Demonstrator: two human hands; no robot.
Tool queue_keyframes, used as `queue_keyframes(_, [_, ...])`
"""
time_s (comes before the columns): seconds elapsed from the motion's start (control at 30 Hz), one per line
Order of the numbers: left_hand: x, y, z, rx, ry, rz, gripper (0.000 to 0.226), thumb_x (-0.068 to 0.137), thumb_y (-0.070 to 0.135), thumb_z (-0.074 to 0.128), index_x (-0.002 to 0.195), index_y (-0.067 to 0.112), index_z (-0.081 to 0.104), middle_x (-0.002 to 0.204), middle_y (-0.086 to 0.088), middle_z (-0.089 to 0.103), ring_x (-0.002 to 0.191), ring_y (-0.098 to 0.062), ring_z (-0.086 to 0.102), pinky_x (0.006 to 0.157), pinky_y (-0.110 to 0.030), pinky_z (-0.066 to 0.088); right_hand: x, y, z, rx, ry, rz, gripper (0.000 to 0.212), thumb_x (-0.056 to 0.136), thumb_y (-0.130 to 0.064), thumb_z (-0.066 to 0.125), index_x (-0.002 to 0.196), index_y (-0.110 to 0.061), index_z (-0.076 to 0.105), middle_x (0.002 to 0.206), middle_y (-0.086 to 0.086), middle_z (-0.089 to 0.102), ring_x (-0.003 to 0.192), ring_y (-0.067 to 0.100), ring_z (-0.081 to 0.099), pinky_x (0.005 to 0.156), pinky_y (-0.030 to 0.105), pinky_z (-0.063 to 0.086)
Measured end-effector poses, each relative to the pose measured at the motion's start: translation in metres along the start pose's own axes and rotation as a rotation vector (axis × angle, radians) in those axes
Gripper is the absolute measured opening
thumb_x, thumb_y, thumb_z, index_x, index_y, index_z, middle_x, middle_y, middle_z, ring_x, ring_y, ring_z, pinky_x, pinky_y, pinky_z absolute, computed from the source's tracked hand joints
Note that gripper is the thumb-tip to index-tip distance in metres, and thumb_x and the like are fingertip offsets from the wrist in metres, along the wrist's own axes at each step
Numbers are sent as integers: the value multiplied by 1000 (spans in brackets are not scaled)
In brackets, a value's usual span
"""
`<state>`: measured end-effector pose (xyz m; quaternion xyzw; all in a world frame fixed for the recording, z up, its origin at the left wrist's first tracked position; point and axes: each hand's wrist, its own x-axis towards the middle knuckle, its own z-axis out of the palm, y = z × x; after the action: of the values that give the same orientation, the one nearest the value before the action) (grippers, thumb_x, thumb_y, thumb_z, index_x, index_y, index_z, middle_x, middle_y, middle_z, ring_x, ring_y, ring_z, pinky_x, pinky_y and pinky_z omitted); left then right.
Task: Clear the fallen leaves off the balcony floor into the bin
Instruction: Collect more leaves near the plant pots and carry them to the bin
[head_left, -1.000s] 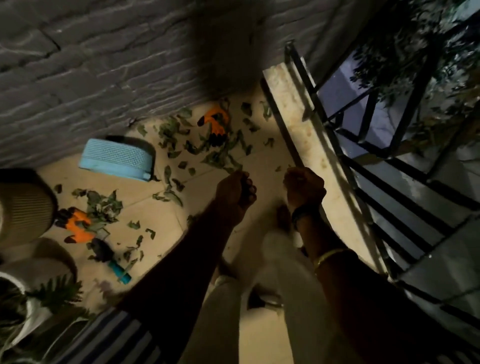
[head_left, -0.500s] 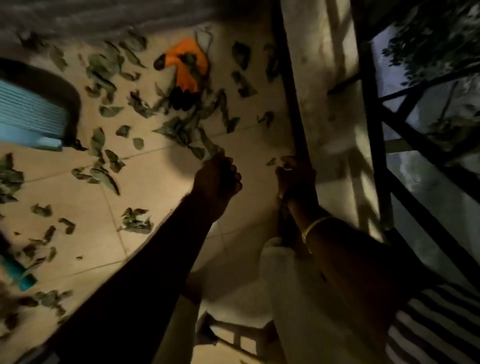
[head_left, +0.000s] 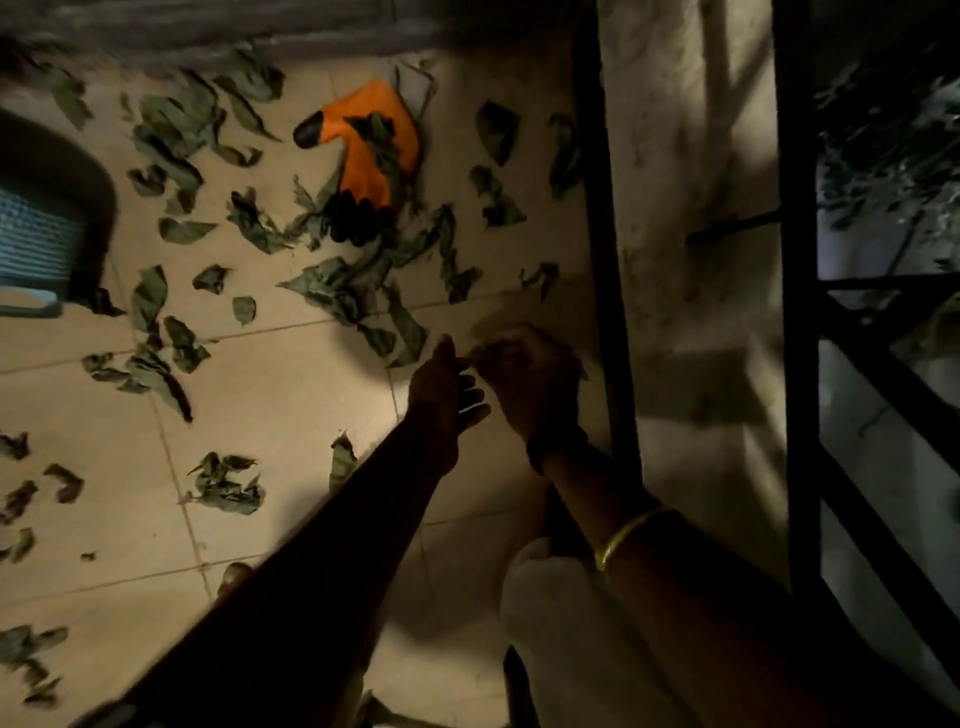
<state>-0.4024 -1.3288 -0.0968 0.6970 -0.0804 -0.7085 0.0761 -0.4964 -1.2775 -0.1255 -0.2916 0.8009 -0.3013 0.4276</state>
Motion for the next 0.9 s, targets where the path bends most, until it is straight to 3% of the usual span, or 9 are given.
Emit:
queue_keyframes(0.13, [4,25,18,-16,9,53,29,105,17,39,81,17,55,77,-2,55,65,-15,54,59,-26,44,5,-34,-11,160,-207,0,29,87,-14,73,111,-23,60,99,2,72,85,16,70,59,24,56])
queue_keyframes(0.2, [9,34,17,-217,20,5,37,106,22,33,71,17,45,65,-1,40,53,-14,41,51,-24,35,27,-29,-19,203,-144,9,27,87,-17,72,110,-25,60,100,1,72,85,18,70,62,29,58])
queue_keyframes(0.3, [20,36,15,-333,0,-1,36,105,19,35,70,16,43,60,0,35,50,-13,34,47,-24,30,73,-9,-26,-199,89,-129,15,90,-26,56,103,-24,65,98,1,68,93,23,65,78,46,58])
queue_keyframes(0.4, [21,37,21,-317,-8,35,27,102,9,40,77,11,50,64,-3,41,54,-15,39,54,-26,35,108,16,-23,-673,81,-229,18,92,-21,52,98,-21,70,103,7,64,99,28,59,87,44,52])
queue_keyframes(0.6, [29,50,24,-292,7,34,21,103,21,45,86,13,56,77,-4,51,70,-18,52,72,-31,50,115,4,-13,-168,-45,104,16,87,-15,65,79,-29,66,99,4,69,103,29,65,93,47,55])
queue_keyframes(0.67, [26,57,27,-232,16,48,20,102,28,47,90,15,58,88,-5,57,78,-19,56,76,-32,51,91,-21,-10,-4,-94,39,16,84,-16,72,78,-30,66,89,-1,71,93,24,68,83,41,58])
queue_keyframes(0.73, [21,65,33,-166,-9,55,24,104,31,44,94,15,59,93,-5,63,81,-18,60,74,-31,52,71,-39,-6,-91,-117,-118,5,89,-17,70,85,-21,70,85,-4,71,84,18,68,74,33,57])
queue_keyframes(0.8, [20,75,37,-132,-29,73,15,103,15,47,93,10,57,84,-5,59,69,-17,58,59,-26,48,65,-47,-7,-182,-161,-263,9,91,-22,67,92,-15,71,85,0,72,81,17,67,69,31,56])
queue_keyframes(0.9, [21,90,34,-219,22,89,31,101,-1,43,75,13,51,67,-2,48,47,-8,54,45,-16,43,80,-65,-21,-160,-190,-285,10,90,-20,66,95,-15,73,88,-2,72,84,10,65,72,20,52])
